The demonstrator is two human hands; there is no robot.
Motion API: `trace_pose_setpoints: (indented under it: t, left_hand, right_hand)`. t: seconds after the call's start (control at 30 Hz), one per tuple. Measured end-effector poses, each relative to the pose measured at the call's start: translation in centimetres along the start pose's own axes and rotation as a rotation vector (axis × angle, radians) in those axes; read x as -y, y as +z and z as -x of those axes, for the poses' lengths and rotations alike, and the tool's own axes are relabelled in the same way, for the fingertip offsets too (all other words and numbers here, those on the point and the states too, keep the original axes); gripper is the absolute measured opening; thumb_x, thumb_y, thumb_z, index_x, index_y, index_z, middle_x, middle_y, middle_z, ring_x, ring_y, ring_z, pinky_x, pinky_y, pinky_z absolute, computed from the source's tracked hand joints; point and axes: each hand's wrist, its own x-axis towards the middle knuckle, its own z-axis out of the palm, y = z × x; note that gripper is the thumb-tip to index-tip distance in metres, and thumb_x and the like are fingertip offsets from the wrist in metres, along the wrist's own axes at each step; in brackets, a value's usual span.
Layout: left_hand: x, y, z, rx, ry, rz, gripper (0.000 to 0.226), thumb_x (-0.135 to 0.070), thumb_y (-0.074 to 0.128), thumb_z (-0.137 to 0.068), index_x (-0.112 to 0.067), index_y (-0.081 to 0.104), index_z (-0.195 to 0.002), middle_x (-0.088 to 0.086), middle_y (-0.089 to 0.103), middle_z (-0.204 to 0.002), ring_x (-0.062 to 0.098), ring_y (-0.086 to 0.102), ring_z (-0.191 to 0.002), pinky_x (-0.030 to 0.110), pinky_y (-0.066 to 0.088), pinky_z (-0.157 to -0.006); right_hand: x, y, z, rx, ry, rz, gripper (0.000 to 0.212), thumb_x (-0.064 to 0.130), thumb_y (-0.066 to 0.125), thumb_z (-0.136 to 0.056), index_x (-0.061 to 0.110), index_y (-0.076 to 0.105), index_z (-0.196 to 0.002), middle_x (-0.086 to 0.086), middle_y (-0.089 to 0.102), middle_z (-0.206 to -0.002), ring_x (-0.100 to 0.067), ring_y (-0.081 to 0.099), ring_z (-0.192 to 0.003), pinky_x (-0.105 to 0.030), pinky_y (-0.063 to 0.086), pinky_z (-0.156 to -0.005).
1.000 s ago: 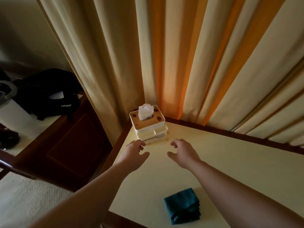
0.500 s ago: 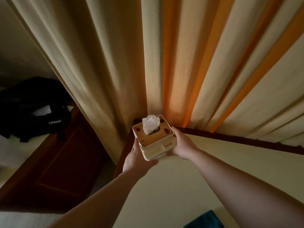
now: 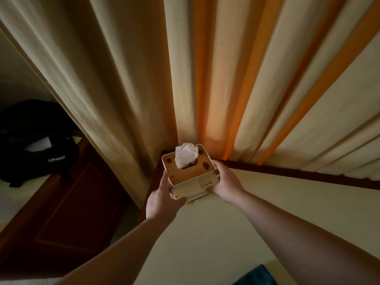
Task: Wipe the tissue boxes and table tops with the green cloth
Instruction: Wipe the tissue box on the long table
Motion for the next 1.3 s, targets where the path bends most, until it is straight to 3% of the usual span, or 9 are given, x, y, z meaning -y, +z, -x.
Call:
trace_pose_setpoints:
  t: [0.13,0.33,0.5,0.57,0.63,0.8,0.97,1.2,1.3]
  left_hand:
    - [-2.1,-0.2,-0.8,0.023,0.078,0.045,0.11,-0.046,0.089,-0.075,-0.055,0.015,-0.156,-0.025,0.069,-0.119,0.002,0.069,-0.102,0.032,0.064,-0.079]
    - [-6.0,1.8,-0.2,0.156,0.204,0.046,0.097,-0.05,0.085,-0.074,-0.056,0.026,-0.151,-0.027,0.068,-0.124,0.001,0.068,-0.107,0.033,0.063,-0.081]
    - [-8.4,5.1,1.5,0.273,0.263,0.102,0.103,-0.049,0.088,-0.074,-0.059,0.021,-0.151,-0.024,0.067,-0.129,0.002,0.067,-0.112,0.025,0.06,-0.08]
    - [-8.9,6.2,2.3,0.312,0.269,0.135,0.106,-0.048,0.088,-0.073,-0.064,0.018,-0.151,-0.025,0.067,-0.129,0.002,0.066,-0.115,0.031,0.061,-0.087]
    - [-9.2,7.7,3.0,0.342,0.285,0.131,0.11,-0.048,0.088,-0.072,-0.068,0.013,-0.15,-0.024,0.066,-0.131,0.004,0.065,-0.118,0.038,0.061,-0.092]
    - [-8.8,9.2,4.2,0.394,0.325,0.086,0.116,-0.042,0.091,-0.072,-0.069,0.01,-0.15,-0.023,0.063,-0.137,0.006,0.063,-0.122,0.036,0.06,-0.094]
    - [-8.1,10.3,4.3,0.481,0.313,0.109,0.116,-0.035,0.092,-0.072,-0.07,0.012,-0.149,-0.022,0.063,-0.138,0.011,0.062,-0.127,0.045,0.059,-0.098]
    - [-7.5,10.6,4.0,0.49,0.304,0.038,0.118,-0.041,0.091,-0.075,-0.065,0.006,-0.154,-0.023,0.058,-0.143,0.006,0.058,-0.131,0.035,0.055,-0.101]
    - [-7.6,10.4,3.5,0.468,0.286,-0.026,0.114,-0.063,0.086,-0.067,-0.051,0.019,-0.158,-0.016,0.057,-0.147,0.01,0.056,-0.132,0.038,0.055,-0.101]
  right_hand:
    - [-0.2,-1.9,1.8,-0.089,0.021,-0.059,0.103,0.026,0.095,-0.07,0.036,0.036,-0.153,0.017,0.052,-0.132,-0.01,0.053,-0.117,-0.024,0.042,-0.085]
    - [-2.9,-5.1,6.6,-0.212,0.031,-0.141,0.093,0.022,0.095,-0.069,0.029,0.044,-0.147,0.022,0.059,-0.115,0.002,0.059,-0.103,-0.012,0.045,-0.074]
    - [-5.4,-7.0,11.1,-0.284,0.093,-0.166,0.086,0.03,0.091,-0.068,0.038,0.044,-0.139,0.02,0.058,-0.118,0.0,0.059,-0.106,-0.012,0.047,-0.07]
    - [-6.5,-7.2,12.5,-0.306,0.143,-0.18,0.089,0.028,0.09,-0.067,0.04,0.042,-0.14,0.015,0.058,-0.12,-0.005,0.059,-0.108,-0.015,0.049,-0.071]
    - [-7.6,-7.4,14.3,-0.336,0.193,-0.194,0.086,0.022,0.089,-0.07,0.047,0.037,-0.134,0.014,0.057,-0.119,-0.006,0.06,-0.107,-0.018,0.054,-0.073]
    - [-8.6,-6.7,17.0,-0.353,0.238,-0.223,0.055,0.015,0.084,-0.082,0.051,0.044,-0.098,0.019,0.058,-0.103,-0.001,0.061,-0.095,-0.014,0.053,-0.065]
    - [-10.5,-5.1,18.1,-0.394,0.292,-0.245,0.072,0.02,0.085,-0.079,0.063,0.038,-0.113,0.015,0.057,-0.122,-0.008,0.061,-0.11,-0.027,0.06,-0.083]
    - [-10.9,-4.8,18.2,-0.388,0.339,-0.23,0.084,0.017,0.083,-0.082,0.054,0.031,-0.136,0.013,0.051,-0.129,-0.006,0.06,-0.103,-0.014,0.051,-0.07]
    - [-11.0,-5.1,18.4,-0.364,0.34,-0.232,0.087,0.023,0.085,-0.079,0.054,0.032,-0.14,0.013,0.05,-0.129,-0.005,0.059,-0.108,-0.015,0.052,-0.075]
